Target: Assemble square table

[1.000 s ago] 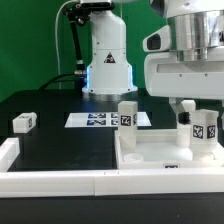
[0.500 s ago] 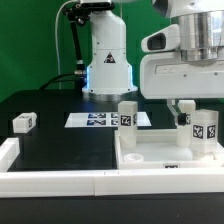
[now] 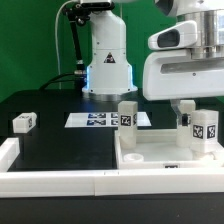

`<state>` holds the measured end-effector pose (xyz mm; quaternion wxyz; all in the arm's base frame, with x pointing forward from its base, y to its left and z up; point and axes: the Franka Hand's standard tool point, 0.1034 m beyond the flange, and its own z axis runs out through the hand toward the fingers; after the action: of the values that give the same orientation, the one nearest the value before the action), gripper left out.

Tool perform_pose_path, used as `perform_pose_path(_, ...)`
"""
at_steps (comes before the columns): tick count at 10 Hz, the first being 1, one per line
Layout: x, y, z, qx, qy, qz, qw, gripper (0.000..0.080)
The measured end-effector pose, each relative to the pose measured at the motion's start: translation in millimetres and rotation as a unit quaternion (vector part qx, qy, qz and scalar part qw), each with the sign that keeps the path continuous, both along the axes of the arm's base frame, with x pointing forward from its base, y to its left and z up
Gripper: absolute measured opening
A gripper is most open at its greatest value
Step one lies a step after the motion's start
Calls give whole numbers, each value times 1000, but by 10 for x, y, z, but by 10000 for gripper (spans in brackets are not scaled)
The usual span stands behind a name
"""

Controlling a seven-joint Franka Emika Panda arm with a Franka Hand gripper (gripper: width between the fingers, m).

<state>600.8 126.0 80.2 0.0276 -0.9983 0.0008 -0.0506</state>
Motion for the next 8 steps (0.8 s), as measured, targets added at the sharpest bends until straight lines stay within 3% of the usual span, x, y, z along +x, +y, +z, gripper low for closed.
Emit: perform_pose_path(8,32,-20,-6,-22,-25,147,989,619)
